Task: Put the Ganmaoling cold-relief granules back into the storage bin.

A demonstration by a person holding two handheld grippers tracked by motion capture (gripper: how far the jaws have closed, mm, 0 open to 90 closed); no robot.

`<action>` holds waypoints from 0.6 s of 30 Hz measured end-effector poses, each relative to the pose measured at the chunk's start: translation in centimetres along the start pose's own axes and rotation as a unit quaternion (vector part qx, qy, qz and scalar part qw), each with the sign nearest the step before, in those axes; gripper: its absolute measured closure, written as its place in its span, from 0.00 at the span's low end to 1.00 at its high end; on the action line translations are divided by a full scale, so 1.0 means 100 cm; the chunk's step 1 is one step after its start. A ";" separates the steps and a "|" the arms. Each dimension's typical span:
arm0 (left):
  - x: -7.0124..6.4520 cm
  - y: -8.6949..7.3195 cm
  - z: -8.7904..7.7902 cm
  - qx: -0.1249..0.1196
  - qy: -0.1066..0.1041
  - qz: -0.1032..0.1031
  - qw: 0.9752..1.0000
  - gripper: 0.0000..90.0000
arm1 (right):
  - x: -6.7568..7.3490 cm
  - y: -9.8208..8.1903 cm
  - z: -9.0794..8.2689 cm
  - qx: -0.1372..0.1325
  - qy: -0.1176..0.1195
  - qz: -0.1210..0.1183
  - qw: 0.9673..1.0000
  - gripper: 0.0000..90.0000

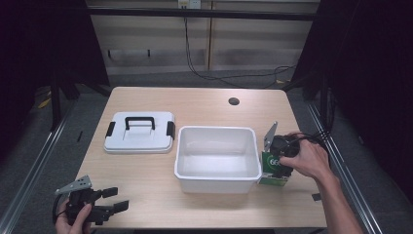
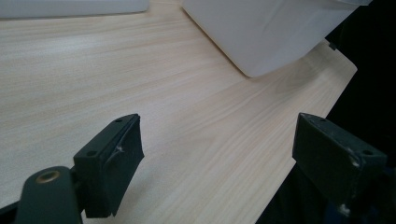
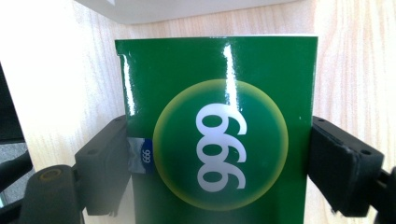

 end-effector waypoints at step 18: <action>0.000 0.000 0.000 0.001 0.000 0.000 1.000 0.18 | 0.006 -0.019 -0.028 -0.038 -0.006 0.017 0.999 0.18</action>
Point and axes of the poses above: each handheld gripper's, and its own axes: z roughly forward along the jaws, y roughly out of its top, x roughly to its left, the point moved 2 cm from there along z, roughly forward along the jaws
